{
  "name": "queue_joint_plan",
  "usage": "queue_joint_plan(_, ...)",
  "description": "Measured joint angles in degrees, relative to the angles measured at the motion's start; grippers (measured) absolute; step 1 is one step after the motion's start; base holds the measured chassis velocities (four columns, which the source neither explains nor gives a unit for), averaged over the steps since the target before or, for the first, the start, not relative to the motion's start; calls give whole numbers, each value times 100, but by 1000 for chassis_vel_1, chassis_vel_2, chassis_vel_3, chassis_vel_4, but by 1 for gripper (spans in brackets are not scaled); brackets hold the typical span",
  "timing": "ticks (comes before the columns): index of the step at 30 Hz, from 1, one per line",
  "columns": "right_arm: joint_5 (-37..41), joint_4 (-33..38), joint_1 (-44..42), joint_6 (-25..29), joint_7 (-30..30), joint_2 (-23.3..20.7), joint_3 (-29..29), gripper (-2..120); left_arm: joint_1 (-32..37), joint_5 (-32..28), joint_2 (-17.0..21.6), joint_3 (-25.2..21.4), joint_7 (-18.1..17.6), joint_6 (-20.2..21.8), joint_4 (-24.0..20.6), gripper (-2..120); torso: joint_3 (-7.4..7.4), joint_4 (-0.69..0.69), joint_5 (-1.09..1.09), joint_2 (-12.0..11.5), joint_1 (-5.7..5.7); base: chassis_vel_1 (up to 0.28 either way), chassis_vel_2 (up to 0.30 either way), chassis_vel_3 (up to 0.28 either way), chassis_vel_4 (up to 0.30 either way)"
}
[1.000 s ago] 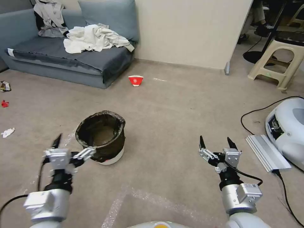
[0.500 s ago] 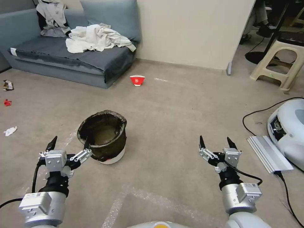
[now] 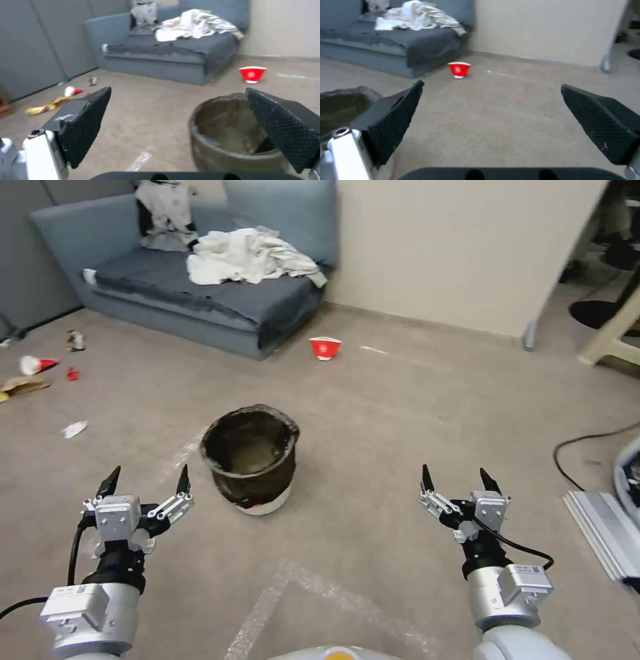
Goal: Pick up the trash can from the floor.
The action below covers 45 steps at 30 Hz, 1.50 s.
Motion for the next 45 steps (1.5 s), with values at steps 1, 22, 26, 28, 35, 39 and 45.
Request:
queue_joint_plan(1, 0, 0, 0, 0, 0, 0, 0, 100, 0, 0, 0, 0, 0, 0, 0, 100, 0, 0, 0, 0, 0, 114, 117, 121, 110)
queue_joint_plan(22, 5, -24, 13, -4, -16, 21, 10, 100, -31, -9, 12, 5, -38, -163, 104, 100, 0, 0, 1, 0, 0, 26, 42, 47, 27)
queue_joint_plan(26, 5, -24, 9, -4, -40, 21, 10, 100, -36, -10, 12, 6, -39, -167, 121, 100, 1, 0, 0, 0, 1, -116, 109, 105, -111)
queue_joint_plan(28, 5, -24, 8, -4, -44, 21, 9, 100, -36, -10, 12, 4, -40, -169, 124, 100, 1, 0, 0, 0, 1, -120, 121, 106, -122)
queue_joint_plan(35, 2, -33, 7, -4, -45, 25, -7, 100, -44, -14, 19, -6, -41, -173, 130, 100, 0, 0, 0, 0, 1, -110, 134, 116, -129)
queue_joint_plan(39, -9, -61, 9, 18, -41, 26, -9, 100, -57, -15, 25, 1, -41, -176, 166, 100, 1, 0, 0, 0, 1, -123, 110, 130, -121)
queue_joint_plan(45, -11, -96, 12, 43, 10, 14, -9, 100, -179, -104, 223, -52, -40, -177, 292, 100, 1, 1, 0, 0, 1, -105, 88, 104, -82)
